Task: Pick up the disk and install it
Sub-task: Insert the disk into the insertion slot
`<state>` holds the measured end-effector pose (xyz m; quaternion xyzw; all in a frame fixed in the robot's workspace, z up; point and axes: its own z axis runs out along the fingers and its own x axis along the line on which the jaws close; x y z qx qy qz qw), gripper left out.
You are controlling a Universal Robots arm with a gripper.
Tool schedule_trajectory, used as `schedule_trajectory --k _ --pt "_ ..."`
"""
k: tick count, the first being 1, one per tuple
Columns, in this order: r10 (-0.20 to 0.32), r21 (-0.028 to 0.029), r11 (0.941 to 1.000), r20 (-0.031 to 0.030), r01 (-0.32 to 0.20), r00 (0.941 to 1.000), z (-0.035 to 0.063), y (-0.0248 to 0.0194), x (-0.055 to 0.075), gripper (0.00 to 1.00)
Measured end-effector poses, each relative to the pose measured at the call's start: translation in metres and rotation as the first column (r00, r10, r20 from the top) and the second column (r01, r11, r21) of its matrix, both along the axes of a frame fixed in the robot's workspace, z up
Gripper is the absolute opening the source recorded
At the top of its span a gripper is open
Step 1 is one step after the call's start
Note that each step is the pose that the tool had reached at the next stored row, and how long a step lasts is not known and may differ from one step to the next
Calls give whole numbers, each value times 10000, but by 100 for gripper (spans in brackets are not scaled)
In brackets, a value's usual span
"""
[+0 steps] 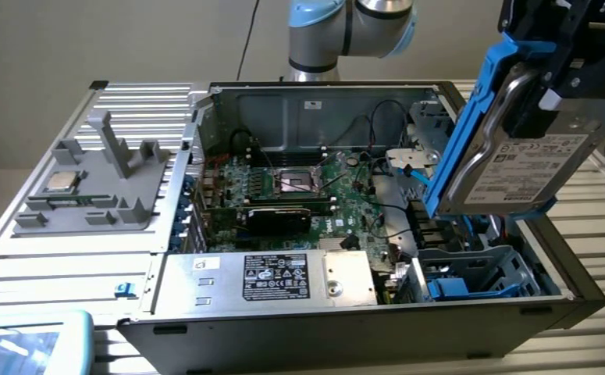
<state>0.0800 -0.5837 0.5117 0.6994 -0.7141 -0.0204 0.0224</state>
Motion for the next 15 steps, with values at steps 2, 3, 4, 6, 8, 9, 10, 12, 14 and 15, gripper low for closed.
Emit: schedule_trajectory --k 2,3,4,6,8,9,10,12,14,15 --pt "-5 32 10000 -6 5 10000 -5 -21 10 37" --pt "-16 39 10000 -6 16 10000 -9 -38 9 37" --pt "-25 43 10000 -7 25 10000 -13 -58 9 37" --pt "-51 54 10000 -7 51 10000 -34 -93 10 37" --pt "-75 67 9999 -6 75 10000 -65 -116 14 37" --pt "-91 64 9999 -7 91 10000 -82 -121 20 37" --pt "-104 64 9999 -7 104 9999 -100 -123 26 37" --pt "-118 64 9999 -7 118 9999 -136 -123 58 37" --pt "-123 64 9999 -7 123 9999 -169 -124 95 37" --pt "-129 60 9999 -7 129 9999 -184 -123 111 37"
